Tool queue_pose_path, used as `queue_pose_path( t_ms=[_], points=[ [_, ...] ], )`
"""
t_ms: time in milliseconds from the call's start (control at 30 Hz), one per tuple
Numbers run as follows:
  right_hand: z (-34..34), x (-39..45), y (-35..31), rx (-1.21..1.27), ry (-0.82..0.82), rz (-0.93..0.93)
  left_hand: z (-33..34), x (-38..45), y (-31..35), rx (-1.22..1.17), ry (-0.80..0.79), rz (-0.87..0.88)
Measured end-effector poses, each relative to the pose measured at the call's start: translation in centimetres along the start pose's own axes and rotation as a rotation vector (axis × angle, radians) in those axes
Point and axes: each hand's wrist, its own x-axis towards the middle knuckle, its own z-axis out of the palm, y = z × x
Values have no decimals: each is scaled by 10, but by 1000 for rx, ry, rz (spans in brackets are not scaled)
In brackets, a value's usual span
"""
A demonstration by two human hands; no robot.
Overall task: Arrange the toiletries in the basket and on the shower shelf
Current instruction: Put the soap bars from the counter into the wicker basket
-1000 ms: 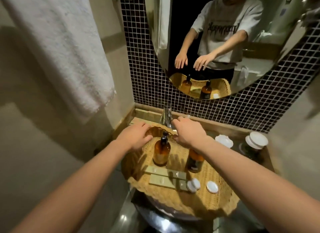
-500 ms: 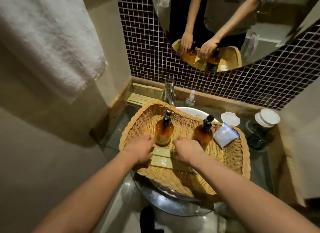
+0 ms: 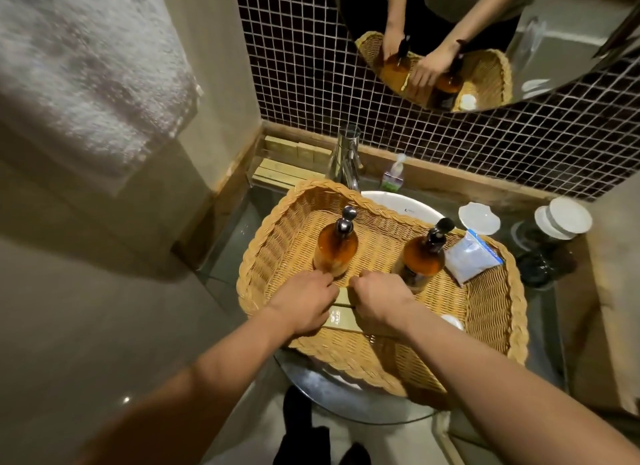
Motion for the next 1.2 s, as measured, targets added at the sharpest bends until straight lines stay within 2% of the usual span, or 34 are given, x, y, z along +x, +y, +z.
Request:
queue_pose_path(
  t_ms=[100, 267, 533, 767, 1200],
  points=[
    [0, 0, 1, -54, 39, -33, -2, 4, 12, -33, -37, 5],
    [4, -1, 10, -111, 73, -80, -1, 7, 26, 56, -89, 35],
    [-2, -14, 23, -120, 98, -49, 3, 11, 39, 135, -123, 3],
    [-18, -25, 28, -95, 128, -35, -11, -2, 27, 156, -17, 4],
    [-84, -64, 5, -56, 352, -102, -92, -69, 4, 97, 134, -88]
  ],
)
